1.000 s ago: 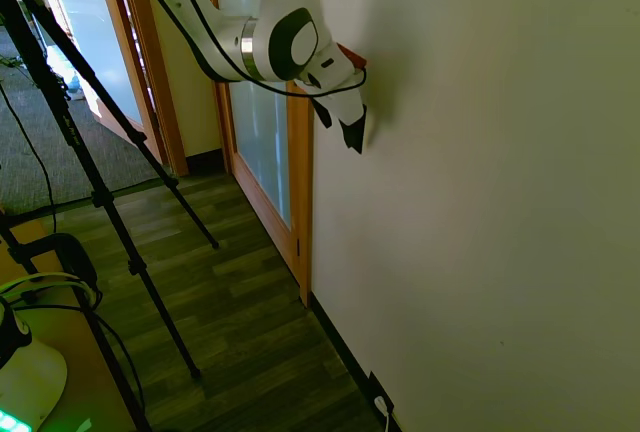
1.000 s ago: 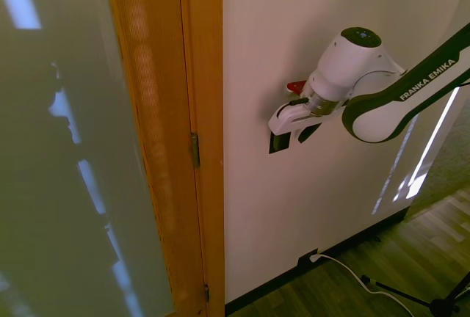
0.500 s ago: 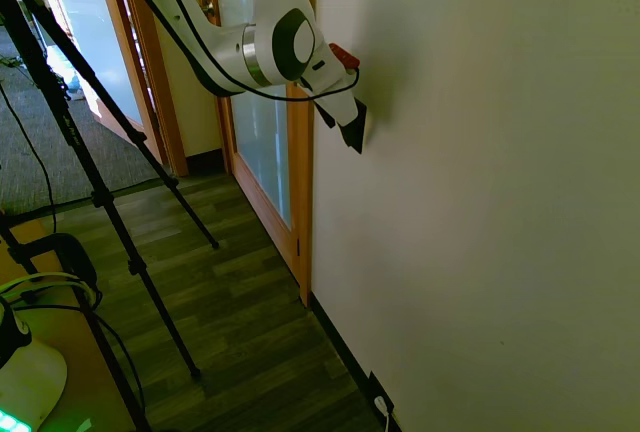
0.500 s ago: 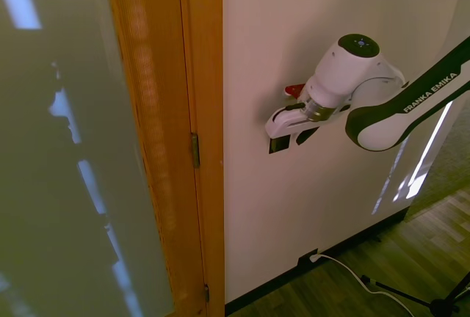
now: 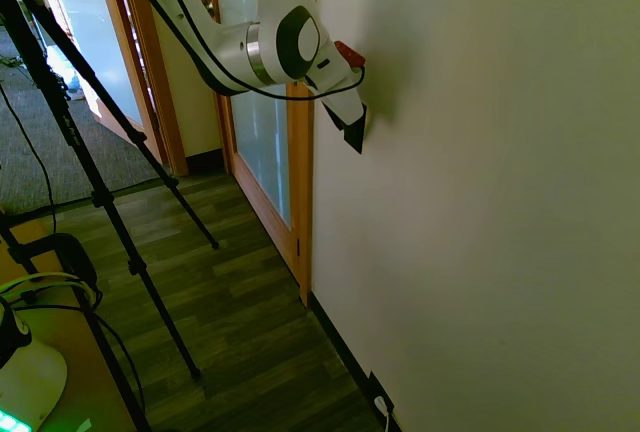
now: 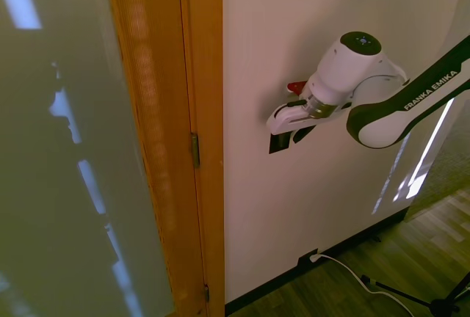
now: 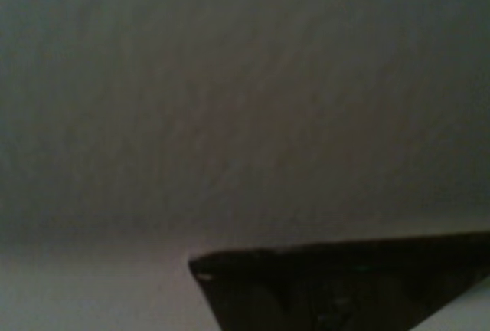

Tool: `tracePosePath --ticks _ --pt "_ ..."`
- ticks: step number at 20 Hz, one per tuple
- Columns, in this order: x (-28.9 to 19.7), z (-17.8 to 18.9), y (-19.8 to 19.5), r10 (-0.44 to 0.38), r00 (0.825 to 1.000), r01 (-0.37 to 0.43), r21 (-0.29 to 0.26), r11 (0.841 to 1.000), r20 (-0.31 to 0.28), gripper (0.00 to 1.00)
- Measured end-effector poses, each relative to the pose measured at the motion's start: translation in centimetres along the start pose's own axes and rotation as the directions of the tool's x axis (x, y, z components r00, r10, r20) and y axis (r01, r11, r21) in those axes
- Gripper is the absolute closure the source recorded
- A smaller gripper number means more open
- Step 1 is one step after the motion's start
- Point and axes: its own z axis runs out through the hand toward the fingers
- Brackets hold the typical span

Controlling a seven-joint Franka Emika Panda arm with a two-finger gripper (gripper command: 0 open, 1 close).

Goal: Turn on the light

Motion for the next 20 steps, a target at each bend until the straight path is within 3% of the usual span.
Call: tracePosePath --ticks 15,20 --pt "0.0 -0.6 -1.3 -0.002 1.000 0.003 -0.008 1.000 0.013 1.00" --pt "1.4 -5.1 -1.0 -0.003 1.000 0.004 0.024 1.000 -0.022 1.00"
